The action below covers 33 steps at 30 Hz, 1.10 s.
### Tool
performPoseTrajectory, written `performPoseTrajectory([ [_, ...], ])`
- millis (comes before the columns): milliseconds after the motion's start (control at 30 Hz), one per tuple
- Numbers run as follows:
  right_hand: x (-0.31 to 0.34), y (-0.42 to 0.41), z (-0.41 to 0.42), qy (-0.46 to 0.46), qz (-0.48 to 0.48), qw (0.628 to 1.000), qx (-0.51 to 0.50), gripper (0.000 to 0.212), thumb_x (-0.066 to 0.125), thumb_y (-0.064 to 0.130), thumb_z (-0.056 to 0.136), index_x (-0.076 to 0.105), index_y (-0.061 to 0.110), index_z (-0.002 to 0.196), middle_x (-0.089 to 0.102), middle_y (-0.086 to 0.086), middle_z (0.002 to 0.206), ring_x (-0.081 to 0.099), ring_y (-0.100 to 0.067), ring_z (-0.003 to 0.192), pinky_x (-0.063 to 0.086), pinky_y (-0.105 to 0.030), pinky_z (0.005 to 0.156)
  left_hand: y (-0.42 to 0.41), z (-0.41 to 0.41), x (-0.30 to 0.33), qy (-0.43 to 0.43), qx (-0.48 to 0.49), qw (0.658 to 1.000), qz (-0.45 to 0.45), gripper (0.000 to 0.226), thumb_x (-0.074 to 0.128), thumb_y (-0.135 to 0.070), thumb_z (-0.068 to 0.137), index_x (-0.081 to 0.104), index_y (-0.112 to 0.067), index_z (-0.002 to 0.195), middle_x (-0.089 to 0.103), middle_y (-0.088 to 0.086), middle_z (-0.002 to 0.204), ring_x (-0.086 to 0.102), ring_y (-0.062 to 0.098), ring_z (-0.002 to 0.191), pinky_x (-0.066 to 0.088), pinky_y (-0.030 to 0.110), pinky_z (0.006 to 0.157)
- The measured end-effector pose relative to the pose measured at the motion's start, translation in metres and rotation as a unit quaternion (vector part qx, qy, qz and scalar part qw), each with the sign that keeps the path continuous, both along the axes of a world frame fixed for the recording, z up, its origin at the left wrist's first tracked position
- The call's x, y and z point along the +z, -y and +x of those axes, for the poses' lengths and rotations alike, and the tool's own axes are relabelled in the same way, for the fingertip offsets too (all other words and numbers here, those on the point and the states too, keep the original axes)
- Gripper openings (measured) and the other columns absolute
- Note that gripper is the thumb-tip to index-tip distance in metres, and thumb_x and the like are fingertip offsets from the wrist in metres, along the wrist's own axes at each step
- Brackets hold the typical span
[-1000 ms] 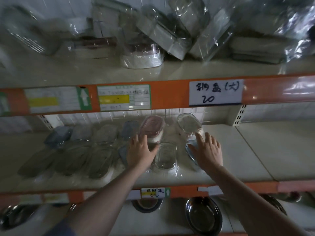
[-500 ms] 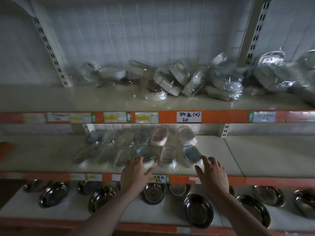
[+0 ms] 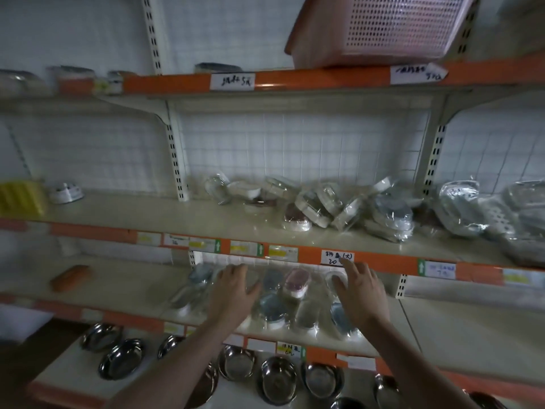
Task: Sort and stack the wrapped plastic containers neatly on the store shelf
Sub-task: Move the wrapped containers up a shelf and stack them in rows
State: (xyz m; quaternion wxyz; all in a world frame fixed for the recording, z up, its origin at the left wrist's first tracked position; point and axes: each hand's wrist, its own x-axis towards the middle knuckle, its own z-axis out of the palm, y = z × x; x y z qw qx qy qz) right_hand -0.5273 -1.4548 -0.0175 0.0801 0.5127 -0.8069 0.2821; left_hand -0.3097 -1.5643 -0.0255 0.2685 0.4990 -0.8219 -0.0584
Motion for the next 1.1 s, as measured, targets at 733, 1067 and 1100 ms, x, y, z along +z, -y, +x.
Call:
performPoseTrajectory([
  [733, 0.042, 0.293, 0.063, -0.052, -0.038, 0.997, -0.048, 0.030, 0.058, 0.029, 0.088, 0.058, 0.013, 0.113, 0.056, -0.012, 0.106, 0.053, -0.033, 0.100, 0.040, -0.037, 0.079, 0.363, 0.064, 0.061, -0.053, -0.059, 0.995, -0.054, 0.052, 0.059, -0.042, 0.088, 0.050, -0.014, 0.131, 0.050, 0.009, 0.130, 0.045, 0.029, 0.120, 0.039, 0.037, 0.098],
  [1067, 0.045, 0.357, 0.045, -0.067, -0.014, 0.997, -0.047, 0.037, 0.059, 0.031, 0.089, 0.057, 0.014, 0.121, 0.057, -0.013, 0.112, 0.054, -0.033, 0.103, 0.044, -0.039, 0.083, 0.447, 0.031, 0.057, -0.020, -0.099, 0.993, -0.058, 0.074, 0.066, -0.040, 0.085, 0.033, -0.013, 0.145, 0.038, 0.012, 0.144, 0.037, 0.031, 0.131, 0.035, 0.040, 0.104],
  [1100, 0.045, 0.363, 0.042, -0.073, -0.010, 0.996, -0.040, 0.038, 0.058, 0.032, 0.088, 0.056, 0.013, 0.122, 0.056, -0.012, 0.113, 0.054, -0.032, 0.105, 0.044, -0.039, 0.084, 0.454, 0.026, 0.056, -0.011, -0.101, 0.993, -0.058, 0.077, 0.067, -0.041, 0.084, 0.030, -0.014, 0.147, 0.035, 0.012, 0.147, 0.033, 0.031, 0.135, 0.032, 0.040, 0.107],
])
